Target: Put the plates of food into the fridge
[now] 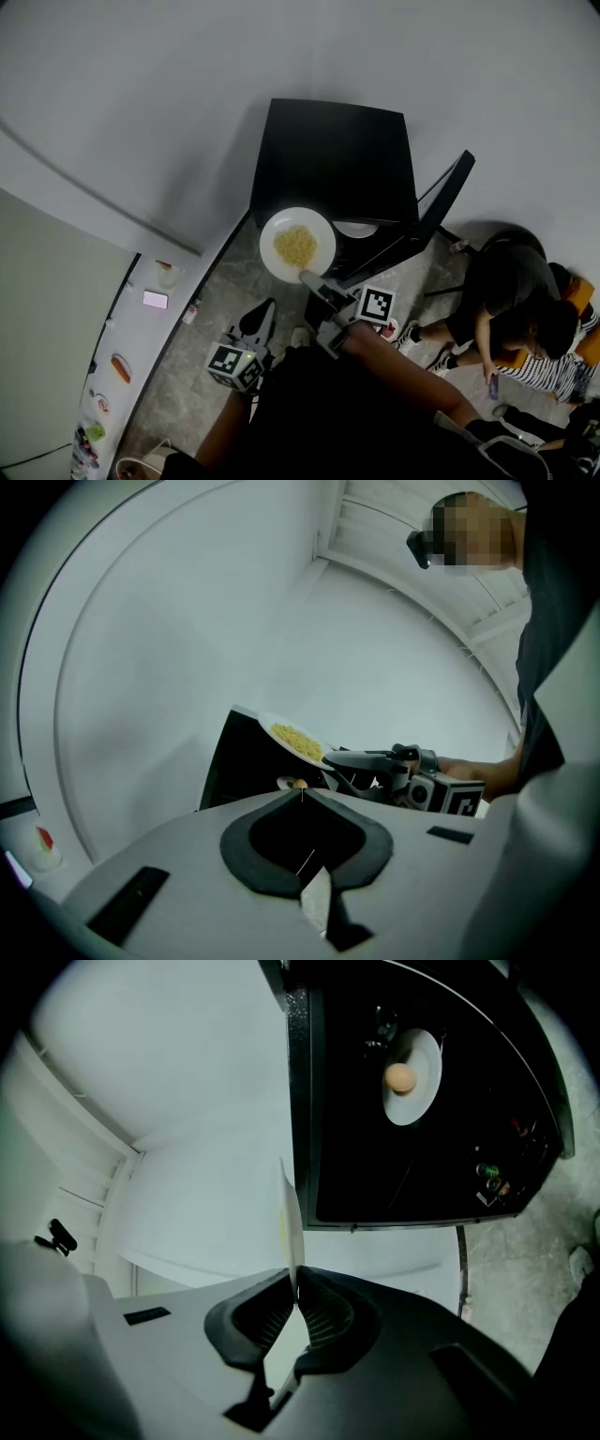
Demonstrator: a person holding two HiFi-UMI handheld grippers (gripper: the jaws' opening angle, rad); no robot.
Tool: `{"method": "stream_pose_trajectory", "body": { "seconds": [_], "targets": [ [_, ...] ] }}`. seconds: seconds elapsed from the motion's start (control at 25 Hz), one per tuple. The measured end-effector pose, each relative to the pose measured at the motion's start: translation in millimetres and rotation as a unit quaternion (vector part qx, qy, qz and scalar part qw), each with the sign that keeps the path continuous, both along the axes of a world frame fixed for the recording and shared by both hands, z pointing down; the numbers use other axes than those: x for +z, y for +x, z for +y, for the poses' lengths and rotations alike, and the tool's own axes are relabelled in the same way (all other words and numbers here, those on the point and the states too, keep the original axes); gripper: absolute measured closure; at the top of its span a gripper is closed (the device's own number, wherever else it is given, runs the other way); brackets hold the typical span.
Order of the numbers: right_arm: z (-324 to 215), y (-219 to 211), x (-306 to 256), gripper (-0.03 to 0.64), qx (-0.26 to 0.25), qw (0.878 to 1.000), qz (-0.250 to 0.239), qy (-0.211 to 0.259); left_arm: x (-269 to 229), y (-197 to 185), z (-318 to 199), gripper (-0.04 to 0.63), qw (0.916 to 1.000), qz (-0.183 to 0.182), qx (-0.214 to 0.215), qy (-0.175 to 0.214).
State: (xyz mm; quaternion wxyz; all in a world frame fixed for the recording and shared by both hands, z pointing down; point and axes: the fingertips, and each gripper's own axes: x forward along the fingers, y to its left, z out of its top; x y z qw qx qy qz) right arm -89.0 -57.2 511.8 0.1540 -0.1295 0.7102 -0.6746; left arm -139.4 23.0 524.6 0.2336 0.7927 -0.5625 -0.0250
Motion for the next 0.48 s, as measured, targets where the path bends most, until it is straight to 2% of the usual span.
{"method": "stream_pose_trajectory", "body": {
  "seconds": [0.32,0.48],
  "targets": [
    [19.2,7.3,19.4,0.581,-0.018,1.0,0.016,-0.013,1.7,-1.7,0.2,0.572,1.0,0.003,-0.006,-0.002],
    [21.7,11.5,32.5,0.583,-0.018,0.999,0.023,-0.034,2.5,-1.1,-1.1,0.572,1.0,-0.001,-0.005,-0.005]
  ]
}}
